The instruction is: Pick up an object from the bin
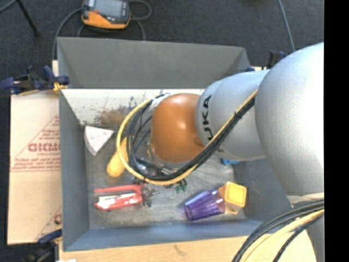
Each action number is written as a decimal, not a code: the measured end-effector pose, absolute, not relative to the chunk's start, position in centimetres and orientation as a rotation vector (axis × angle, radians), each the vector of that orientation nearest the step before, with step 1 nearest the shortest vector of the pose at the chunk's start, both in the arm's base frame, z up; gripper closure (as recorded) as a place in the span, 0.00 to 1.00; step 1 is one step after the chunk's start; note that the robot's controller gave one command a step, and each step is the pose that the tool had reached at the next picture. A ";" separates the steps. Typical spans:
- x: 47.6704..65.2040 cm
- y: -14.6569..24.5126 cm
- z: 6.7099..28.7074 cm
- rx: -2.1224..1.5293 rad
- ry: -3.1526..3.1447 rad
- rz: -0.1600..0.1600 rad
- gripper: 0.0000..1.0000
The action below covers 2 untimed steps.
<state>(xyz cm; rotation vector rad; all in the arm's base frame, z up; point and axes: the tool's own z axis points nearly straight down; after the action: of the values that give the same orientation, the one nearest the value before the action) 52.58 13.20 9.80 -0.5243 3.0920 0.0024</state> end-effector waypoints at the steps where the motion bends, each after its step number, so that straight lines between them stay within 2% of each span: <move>1: 53.3 13.8 9.0 -0.199 3.134 0.000 1.00; 2: 55.6 13.4 8.4 -0.535 3.093 0.000 1.00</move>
Offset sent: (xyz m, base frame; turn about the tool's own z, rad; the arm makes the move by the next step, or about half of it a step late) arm 0.0834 -0.0221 -0.0280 -0.5324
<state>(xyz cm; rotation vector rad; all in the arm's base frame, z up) 55.56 13.36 8.41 -0.5350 3.0927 -0.0001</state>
